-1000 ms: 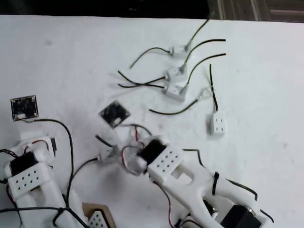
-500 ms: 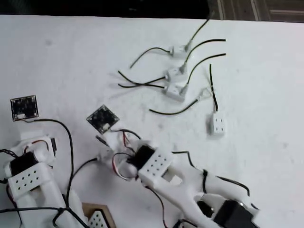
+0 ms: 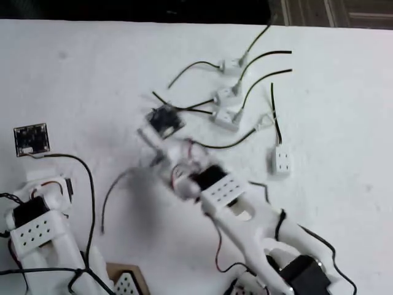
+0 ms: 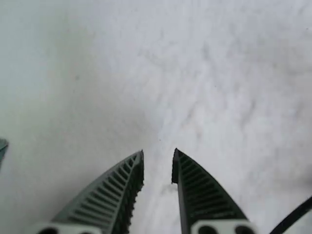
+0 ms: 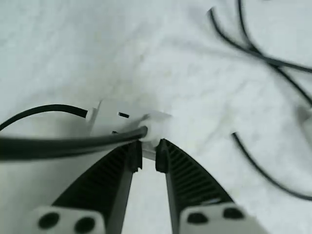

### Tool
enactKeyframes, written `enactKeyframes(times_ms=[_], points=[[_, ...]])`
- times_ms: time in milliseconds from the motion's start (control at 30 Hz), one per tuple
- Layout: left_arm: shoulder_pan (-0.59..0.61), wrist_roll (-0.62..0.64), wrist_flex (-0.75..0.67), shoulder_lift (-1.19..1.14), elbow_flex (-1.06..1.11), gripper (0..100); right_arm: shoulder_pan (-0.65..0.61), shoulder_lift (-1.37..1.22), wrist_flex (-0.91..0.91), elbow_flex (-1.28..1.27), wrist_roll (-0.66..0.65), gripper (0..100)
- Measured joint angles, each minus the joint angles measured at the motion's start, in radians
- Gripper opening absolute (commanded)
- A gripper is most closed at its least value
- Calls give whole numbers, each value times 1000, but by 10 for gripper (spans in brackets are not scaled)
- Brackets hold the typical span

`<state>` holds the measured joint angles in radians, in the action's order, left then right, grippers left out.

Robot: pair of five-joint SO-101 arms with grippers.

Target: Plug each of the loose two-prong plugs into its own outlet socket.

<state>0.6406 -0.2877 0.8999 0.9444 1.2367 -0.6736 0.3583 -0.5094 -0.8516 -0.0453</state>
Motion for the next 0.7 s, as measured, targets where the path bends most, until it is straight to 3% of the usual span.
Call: enactKeyframes(times_ms=[233,533,700], points=[[0,0,0,0,0,116,198,-28,212,61,-49,17],[0,0,0,0,8,116,259,-325,233,328,-49,22],[0,0,-3,0,9,116,288,-465,233,445,-49,188]])
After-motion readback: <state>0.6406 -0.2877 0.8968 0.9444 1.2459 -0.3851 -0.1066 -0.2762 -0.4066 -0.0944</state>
